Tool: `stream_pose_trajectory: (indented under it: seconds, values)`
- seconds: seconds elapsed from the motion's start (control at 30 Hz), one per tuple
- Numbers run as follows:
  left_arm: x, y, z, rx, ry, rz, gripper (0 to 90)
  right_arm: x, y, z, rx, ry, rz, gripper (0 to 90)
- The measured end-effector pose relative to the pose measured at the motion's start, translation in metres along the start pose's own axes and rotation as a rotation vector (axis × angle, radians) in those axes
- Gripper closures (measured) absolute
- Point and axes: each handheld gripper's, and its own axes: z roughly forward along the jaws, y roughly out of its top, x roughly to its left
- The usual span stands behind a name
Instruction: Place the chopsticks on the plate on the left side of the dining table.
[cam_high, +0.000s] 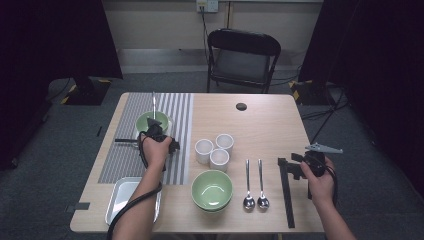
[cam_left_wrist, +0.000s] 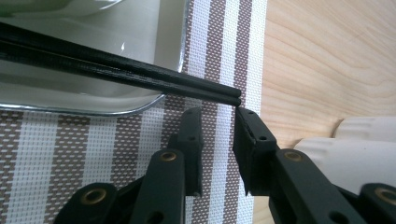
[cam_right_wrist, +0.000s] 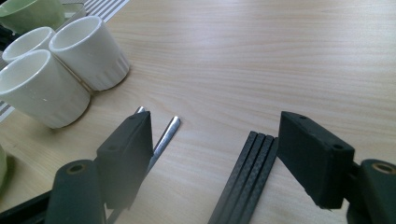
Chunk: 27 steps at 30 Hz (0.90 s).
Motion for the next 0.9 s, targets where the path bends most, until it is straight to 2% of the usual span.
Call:
stream_pose_trajectory:
  seconds: [0.2,0.33,0.4,0.47,0.53,0.63,0.67,0.7,0.77,0.83,0.9]
  values:
    - [-0.002,0.002,0.0,-0.008,0.002,-0.004,73.0,0.0,0.0,0.0,0.0,0.0,0.0,26.3]
    - [-0.002,0.001,-0.001,0.02,-0.002,0.01,72.8,0.0,0.0,0.0,0.0,0.002,0.001,26.3]
    - [-0.002,0.0,-0.002,0.015,-0.004,0.014,72.6,0.0,0.0,0.0,0.0,0.0,0.001,26.3]
    - [-0.004,-0.001,-0.004,0.005,0.001,-0.001,72.1,0.0,0.0,0.0,0.0,0.001,0.004,26.3]
    - [-0.003,-0.001,-0.008,0.006,-0.005,0.016,72.1,-0.001,0.0,-0.001,0.0,0.0,0.002,26.3]
    - [-0.002,-0.003,-0.015,-0.001,0.001,0.021,71.7,-0.001,0.0,-0.001,-0.004,-0.003,0.003,26.3]
    - [-0.001,-0.004,-0.018,0.006,-0.003,0.04,71.2,-0.001,0.0,-0.002,-0.003,-0.004,0.003,26.3]
    - [-0.002,-0.005,-0.019,-0.009,-0.01,0.032,70.6,-0.001,0.0,-0.002,-0.002,-0.006,0.002,26.3]
    - [-0.001,-0.006,-0.024,-0.002,0.008,0.054,69.7,-0.002,-0.001,-0.002,-0.002,-0.01,0.002,26.3]
    - [-0.001,-0.008,-0.026,-0.008,-0.004,0.056,68.3,-0.003,-0.001,-0.003,0.001,-0.011,0.0,26.4]
    - [-0.001,-0.009,-0.03,-0.006,0.004,0.078,66.9,-0.003,-0.001,-0.004,0.002,-0.014,-0.006,26.3]
